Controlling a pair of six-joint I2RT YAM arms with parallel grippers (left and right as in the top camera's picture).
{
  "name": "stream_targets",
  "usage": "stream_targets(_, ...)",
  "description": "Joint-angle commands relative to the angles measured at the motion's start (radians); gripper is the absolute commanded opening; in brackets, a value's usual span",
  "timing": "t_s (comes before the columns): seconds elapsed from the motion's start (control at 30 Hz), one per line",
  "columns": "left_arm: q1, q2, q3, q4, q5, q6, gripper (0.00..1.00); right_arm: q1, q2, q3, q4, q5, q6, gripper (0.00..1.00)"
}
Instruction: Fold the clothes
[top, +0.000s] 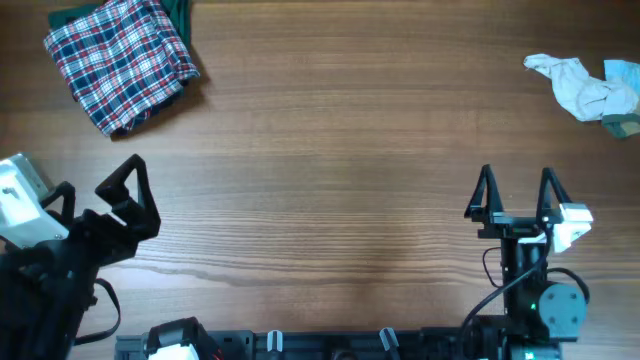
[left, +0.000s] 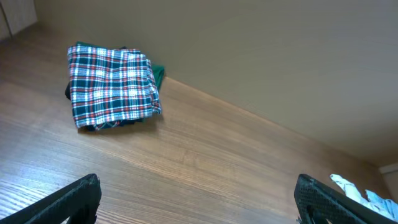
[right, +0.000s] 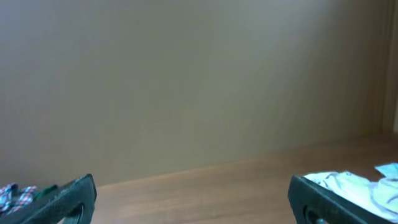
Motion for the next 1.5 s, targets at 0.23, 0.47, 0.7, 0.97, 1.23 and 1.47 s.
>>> stream_targets(0.23, -0.002, 0.005, -0.002, 0.003, 0.013, -0.001, 1.0, -0.01, -0.07, -0.116, 0.158, -0.05, -0.077, 1.0)
stream_targets(0.47, -0.002, 0.005, -0.002, 0.003, 0.013, -0.001, 1.0, -0.055, -0.091, -0.16, 0.164, -0.093, -0.076, 1.0)
stream_targets(0.7, -0.002, 0.005, -0.002, 0.003, 0.012, -0.001, 1.0, -0.058, -0.091, -0.167, 0.114, -0.102, -0.201, 1.0)
stream_targets(0.97, -0.002, 0.005, -0.002, 0.003, 0.012, -0.001, 1.0, -0.058, -0.091, -0.167, -0.092, -0.101, -0.2, 1.0)
stream_targets(1.23, -0.002, 0.005, -0.002, 0.003, 0.013, -0.001, 1.0, -0.058, -0.092, -0.167, -0.123, -0.102, -0.196, 1.0)
stream_targets(1.47, -0.002, 0.005, -0.002, 0.003, 0.012, -0.001, 1.0, -0.058, -0.091, -0.167, -0.123, -0.101, -0.197, 1.0)
